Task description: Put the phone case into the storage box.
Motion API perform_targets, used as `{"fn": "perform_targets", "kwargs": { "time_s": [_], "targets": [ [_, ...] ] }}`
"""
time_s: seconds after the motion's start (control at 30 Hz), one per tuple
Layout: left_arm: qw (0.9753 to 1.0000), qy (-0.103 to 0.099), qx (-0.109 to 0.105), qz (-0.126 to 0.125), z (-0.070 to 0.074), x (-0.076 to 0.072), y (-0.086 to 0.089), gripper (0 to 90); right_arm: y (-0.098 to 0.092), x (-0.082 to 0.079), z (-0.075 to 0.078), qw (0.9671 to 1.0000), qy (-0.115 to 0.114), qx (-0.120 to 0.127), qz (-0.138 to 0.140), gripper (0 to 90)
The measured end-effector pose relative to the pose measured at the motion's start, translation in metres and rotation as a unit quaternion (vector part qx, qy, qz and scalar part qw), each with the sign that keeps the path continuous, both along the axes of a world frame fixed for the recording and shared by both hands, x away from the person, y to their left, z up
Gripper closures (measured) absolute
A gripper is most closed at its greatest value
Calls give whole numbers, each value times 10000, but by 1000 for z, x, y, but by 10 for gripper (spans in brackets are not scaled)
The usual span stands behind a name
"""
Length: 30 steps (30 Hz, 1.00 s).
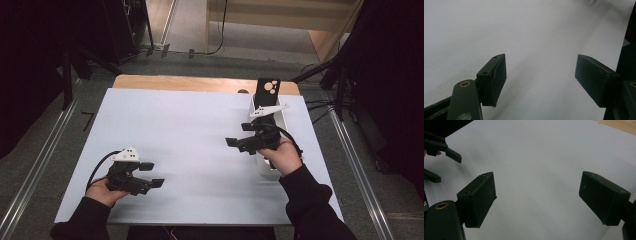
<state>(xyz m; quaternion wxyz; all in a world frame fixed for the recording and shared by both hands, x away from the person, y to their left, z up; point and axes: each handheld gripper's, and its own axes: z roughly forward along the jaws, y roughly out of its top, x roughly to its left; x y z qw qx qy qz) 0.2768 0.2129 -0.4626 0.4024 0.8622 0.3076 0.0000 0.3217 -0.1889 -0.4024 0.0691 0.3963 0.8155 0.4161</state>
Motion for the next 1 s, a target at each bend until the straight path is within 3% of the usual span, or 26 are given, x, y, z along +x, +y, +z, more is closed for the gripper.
{"fn": "perform_targets", "kwargs": {
  "time_s": [0.43,1.0],
  "targets": [
    [10000,8,-8,2,1,0,0,250,12,-26,-17,9990,-193,5,415,159],
    [10000,7,-13,4,0,0,0,250,0,-53,-42,9980,-118,-2,623,161]
  ]
}}
